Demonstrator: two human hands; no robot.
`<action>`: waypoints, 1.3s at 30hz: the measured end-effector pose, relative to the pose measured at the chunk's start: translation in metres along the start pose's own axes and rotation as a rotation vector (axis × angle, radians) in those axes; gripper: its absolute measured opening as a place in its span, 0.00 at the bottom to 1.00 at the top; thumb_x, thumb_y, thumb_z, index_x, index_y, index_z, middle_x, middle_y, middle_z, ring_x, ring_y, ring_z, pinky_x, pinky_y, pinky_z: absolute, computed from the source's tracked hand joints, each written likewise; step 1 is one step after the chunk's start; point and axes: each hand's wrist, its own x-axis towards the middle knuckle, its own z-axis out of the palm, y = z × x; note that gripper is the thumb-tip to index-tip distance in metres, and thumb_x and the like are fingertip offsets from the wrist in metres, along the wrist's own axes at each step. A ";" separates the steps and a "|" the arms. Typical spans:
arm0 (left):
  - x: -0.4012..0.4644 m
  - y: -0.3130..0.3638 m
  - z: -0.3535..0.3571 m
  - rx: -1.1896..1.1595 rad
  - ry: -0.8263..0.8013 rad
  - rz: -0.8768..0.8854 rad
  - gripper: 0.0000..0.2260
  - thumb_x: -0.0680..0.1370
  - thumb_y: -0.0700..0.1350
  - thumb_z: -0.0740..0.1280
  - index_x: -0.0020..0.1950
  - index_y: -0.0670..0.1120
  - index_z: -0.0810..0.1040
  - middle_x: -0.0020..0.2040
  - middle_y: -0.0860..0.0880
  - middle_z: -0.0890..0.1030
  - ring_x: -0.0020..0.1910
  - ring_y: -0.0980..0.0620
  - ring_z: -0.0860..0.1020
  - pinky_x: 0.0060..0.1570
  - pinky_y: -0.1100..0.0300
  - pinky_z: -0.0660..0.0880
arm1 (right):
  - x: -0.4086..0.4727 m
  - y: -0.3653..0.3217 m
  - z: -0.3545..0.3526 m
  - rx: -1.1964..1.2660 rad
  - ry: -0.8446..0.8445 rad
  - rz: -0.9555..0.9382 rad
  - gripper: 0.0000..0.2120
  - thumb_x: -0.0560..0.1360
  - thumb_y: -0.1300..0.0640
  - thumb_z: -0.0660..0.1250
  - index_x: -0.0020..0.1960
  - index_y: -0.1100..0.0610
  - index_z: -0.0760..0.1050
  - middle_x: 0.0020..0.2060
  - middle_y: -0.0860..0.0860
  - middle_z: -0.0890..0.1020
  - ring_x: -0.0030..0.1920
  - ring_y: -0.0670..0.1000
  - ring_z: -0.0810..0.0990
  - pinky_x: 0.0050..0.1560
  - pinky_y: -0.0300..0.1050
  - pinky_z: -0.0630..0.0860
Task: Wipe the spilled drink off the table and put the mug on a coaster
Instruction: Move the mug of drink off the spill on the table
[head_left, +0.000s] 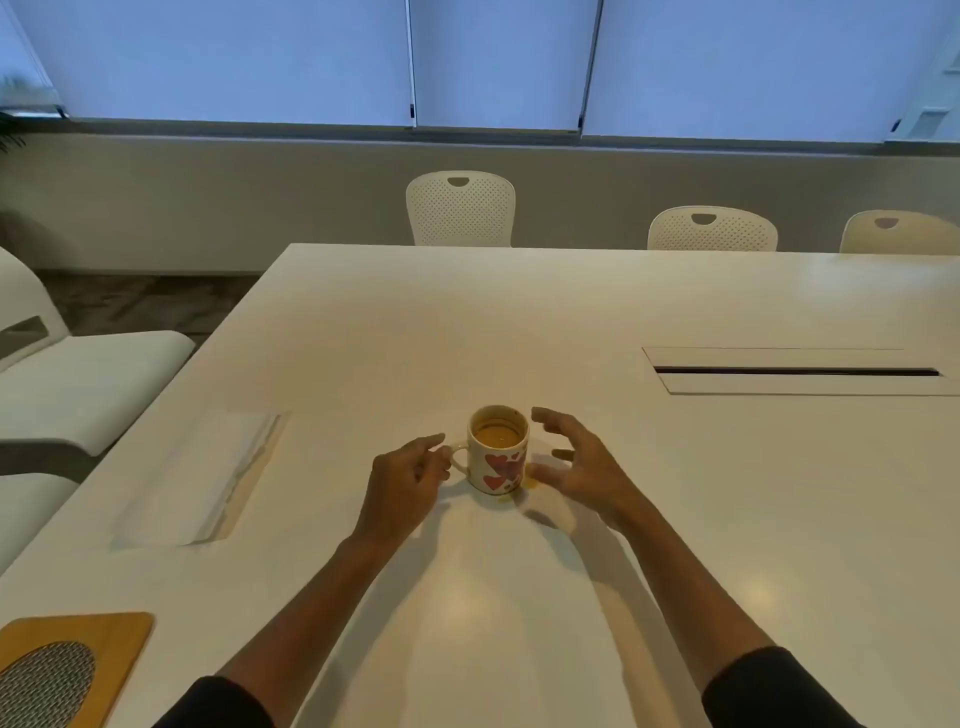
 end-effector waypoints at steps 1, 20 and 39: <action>0.002 -0.001 0.002 -0.001 -0.003 0.006 0.15 0.80 0.44 0.69 0.65 0.41 0.82 0.50 0.46 0.88 0.43 0.56 0.86 0.47 0.69 0.81 | 0.002 -0.001 0.004 -0.005 -0.031 -0.005 0.39 0.73 0.52 0.81 0.79 0.48 0.67 0.75 0.44 0.73 0.72 0.46 0.71 0.70 0.49 0.75; 0.007 -0.002 0.006 0.024 -0.019 0.048 0.10 0.78 0.41 0.71 0.57 0.41 0.86 0.45 0.45 0.88 0.41 0.51 0.86 0.47 0.57 0.85 | 0.017 0.018 0.038 -0.011 0.065 -0.129 0.33 0.72 0.53 0.82 0.72 0.43 0.70 0.63 0.29 0.76 0.62 0.27 0.75 0.56 0.21 0.72; 0.031 0.026 0.016 0.009 0.027 0.145 0.09 0.78 0.40 0.71 0.55 0.40 0.86 0.43 0.44 0.88 0.39 0.51 0.87 0.44 0.65 0.83 | 0.026 0.006 0.007 -0.059 0.154 -0.247 0.33 0.72 0.52 0.81 0.72 0.43 0.71 0.63 0.28 0.75 0.62 0.30 0.75 0.58 0.33 0.75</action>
